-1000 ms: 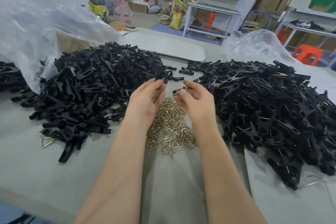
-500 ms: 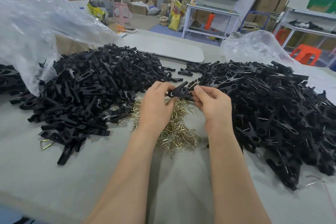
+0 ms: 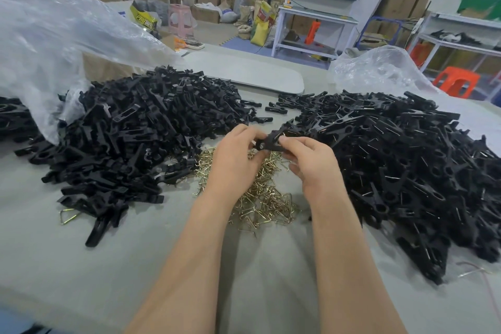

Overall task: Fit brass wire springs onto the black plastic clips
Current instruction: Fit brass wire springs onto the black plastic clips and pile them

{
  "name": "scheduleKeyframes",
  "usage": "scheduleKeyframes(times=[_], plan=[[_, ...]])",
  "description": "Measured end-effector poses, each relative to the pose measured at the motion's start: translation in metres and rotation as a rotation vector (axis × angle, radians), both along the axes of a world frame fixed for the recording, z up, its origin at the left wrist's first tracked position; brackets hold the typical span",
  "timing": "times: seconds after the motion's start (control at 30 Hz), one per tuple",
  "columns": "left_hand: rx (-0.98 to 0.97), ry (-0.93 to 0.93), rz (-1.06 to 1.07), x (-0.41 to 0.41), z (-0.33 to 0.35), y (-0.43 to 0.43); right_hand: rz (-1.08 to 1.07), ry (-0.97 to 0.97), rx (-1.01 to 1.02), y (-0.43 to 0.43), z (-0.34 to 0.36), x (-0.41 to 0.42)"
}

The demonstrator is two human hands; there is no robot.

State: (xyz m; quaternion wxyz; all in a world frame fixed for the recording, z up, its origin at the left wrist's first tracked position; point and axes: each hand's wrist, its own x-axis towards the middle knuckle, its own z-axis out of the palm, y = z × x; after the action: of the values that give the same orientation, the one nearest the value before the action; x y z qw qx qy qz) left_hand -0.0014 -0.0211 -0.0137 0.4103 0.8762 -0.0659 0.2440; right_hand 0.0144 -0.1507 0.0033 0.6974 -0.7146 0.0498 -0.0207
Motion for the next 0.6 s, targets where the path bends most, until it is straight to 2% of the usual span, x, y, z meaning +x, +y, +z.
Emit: scheduleKeyframes(times=[0.2, 0.3, 0.4, 0.6], plan=[[-0.283, 0.218, -0.316, -0.007, 0.01, 0.007, 0.354, 0.269, 0.296, -0.021, 0.006, -0.003], [-0.308, 0.203, -0.371, -0.008, 0.012, 0.006, 0.554, 0.352, 0.253, -0.019, 0.004, -0.006], [-0.28, 0.145, -0.386, -0.008, 0.012, 0.005, 0.693, 0.273, 0.316, -0.015, 0.003, -0.009], [-0.345, 0.096, -0.416, -0.013, 0.019, 0.004, 0.707, 0.139, 0.41, -0.005, 0.001, -0.01]])
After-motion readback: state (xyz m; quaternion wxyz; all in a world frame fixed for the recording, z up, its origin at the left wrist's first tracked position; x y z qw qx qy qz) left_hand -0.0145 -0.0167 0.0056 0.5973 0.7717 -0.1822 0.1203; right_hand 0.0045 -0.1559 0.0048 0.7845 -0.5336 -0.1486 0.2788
